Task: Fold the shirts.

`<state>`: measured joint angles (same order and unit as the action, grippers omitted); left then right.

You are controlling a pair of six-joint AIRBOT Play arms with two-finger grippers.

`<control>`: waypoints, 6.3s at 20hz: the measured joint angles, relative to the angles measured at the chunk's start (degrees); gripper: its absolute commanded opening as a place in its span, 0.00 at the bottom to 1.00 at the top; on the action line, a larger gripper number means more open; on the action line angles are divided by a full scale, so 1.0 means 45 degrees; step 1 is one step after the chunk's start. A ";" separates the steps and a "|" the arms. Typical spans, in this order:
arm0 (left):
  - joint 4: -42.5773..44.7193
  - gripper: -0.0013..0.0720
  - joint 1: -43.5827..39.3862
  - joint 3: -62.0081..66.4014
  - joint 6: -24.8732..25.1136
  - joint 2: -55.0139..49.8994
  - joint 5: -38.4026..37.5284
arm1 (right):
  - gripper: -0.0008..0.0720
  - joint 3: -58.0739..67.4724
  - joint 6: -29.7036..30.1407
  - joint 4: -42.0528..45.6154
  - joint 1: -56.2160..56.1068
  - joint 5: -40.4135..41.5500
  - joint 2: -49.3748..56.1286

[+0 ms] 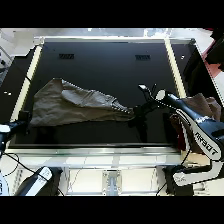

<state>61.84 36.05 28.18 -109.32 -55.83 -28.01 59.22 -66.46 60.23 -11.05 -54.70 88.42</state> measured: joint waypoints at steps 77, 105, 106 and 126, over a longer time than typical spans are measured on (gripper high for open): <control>0.1384 0.98 0.1982 0.3735 0.4328 0.1792 -0.4906 | 0.76 0.6023 -0.3750 0.3555 0.4061 -0.3745 -0.1078; -0.4051 0.97 0.3196 -0.2084 0.5401 0.2764 -0.5795 | 0.03 -0.2759 -0.0933 -0.7582 0.1724 0.1617 -0.0942; -0.4163 0.90 0.3167 -0.2239 0.5367 0.2443 -0.5780 | 0.03 -0.2501 -0.0850 -0.7548 0.1724 0.1438 -0.0996; -0.8806 0.20 0.1001 -0.1545 0.9583 -0.2754 -0.3313 | 0.03 -0.1341 -0.0627 -0.6902 0.1724 0.0631 -0.1229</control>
<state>22.22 40.56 21.23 -66.19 -68.23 -42.92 53.19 -69.28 29.17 -3.29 -51.86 82.89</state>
